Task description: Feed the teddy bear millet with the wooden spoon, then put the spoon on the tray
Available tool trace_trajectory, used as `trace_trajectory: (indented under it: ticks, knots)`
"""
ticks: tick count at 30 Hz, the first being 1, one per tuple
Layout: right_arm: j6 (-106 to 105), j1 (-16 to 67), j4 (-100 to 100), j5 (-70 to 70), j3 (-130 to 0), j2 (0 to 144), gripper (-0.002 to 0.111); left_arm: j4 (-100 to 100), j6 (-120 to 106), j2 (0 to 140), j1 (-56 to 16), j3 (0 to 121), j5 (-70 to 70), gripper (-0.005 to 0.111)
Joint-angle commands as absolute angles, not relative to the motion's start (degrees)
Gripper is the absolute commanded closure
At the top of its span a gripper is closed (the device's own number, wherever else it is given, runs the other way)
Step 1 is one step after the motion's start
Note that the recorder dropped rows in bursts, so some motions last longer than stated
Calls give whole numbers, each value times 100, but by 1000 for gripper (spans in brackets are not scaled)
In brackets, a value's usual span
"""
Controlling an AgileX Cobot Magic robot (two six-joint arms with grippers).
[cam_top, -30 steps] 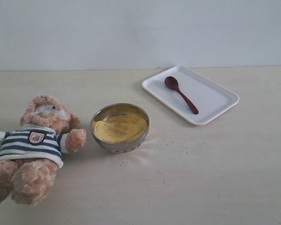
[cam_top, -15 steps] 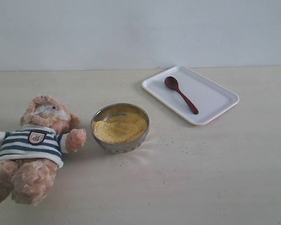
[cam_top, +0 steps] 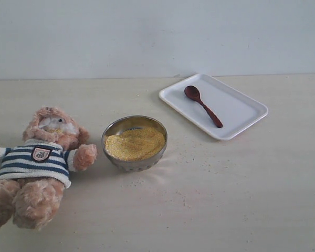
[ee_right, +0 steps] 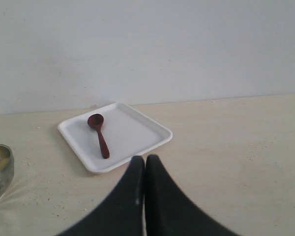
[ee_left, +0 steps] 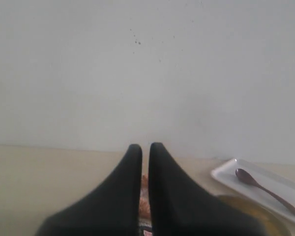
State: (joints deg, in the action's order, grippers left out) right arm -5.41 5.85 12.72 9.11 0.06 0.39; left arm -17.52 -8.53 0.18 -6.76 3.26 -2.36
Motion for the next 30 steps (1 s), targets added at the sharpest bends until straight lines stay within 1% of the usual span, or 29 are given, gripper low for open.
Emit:
trace_trajectory:
  ticks: [1, 8, 12, 15, 30]
  knots:
    - [-525, 573, 1262, 839, 0, 0, 108, -1491, -518, 0, -719, 229, 125, 102]
    - [-509, 573, 1262, 839, 0, 0, 108, -1491, -497, 0, -719, 115, 197, 102]
    - [-511, 573, 1272, 839, 0, 0, 108, -1431, -240, 0, -719, 0, 539, 102]
    - [-511, 573, 1272, 839, 0, 0, 108, -1114, -81, 0, -719, 0, 532, 102]
    - [-511, 573, 1275, 839, 0, 0, 108, -895, -81, 0, -719, 0, 561, 102]
